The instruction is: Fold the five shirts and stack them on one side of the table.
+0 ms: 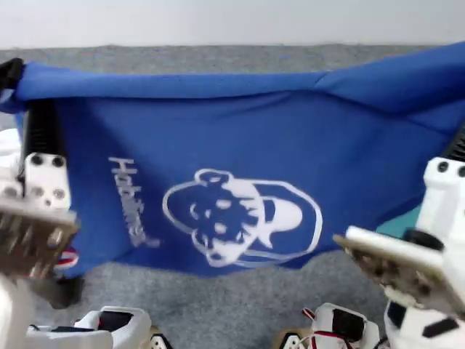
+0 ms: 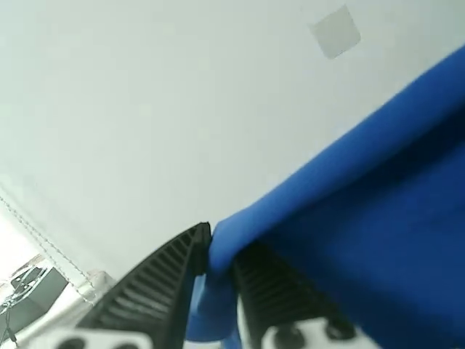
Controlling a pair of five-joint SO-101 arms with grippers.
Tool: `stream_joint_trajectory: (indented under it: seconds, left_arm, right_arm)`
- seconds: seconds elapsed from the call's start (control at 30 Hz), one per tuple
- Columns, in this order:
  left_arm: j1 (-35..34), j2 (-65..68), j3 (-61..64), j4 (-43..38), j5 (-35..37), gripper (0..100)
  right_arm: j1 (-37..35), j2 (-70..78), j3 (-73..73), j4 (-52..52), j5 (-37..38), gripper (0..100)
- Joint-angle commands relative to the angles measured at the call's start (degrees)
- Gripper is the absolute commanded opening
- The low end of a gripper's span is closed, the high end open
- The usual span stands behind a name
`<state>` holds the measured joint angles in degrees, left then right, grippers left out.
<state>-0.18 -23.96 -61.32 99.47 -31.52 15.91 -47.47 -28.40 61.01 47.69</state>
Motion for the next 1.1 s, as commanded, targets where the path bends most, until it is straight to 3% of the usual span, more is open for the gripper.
stream_joint_trajectory:
  seconds: [0.0, 0.13, 0.23, 0.4, 0.53, 0.8, 1.07]
  left_arm:
    - [0.35, 0.70, 10.59, 1.05, -0.53, 1]
    - [0.44, 1.05, 30.46, 0.35, -1.58, 1]
    - [1.76, 1.05, 46.73, -4.92, -6.07, 1]
    - [1.76, 1.14, 70.29, -25.93, -7.21, 1]
    - [1.67, 5.27, 82.15, -43.08, -7.38, 1]
    - [-1.93, 23.82, 70.90, -58.29, -7.38, 1]
    - [-3.60, 42.99, 44.26, -60.75, -9.93, 1]
  right_arm:
    - [0.31, 5.67, -0.70, 3.12, 0.97, 1.0]
    - [-5.58, 14.20, -0.70, 9.27, 1.05, 1.0]
    - [-9.71, 22.37, -0.70, 15.69, 0.70, 1.0]
    - [-11.91, 38.64, -0.70, 19.12, 0.09, 1.0]
    - [-12.35, 50.24, -0.70, 13.23, -3.60, 1.0]
    - [-12.70, 63.52, -0.79, -7.96, -7.21, 1.0]
    - [-12.53, 67.74, -0.79, -24.22, -13.63, 1.0]
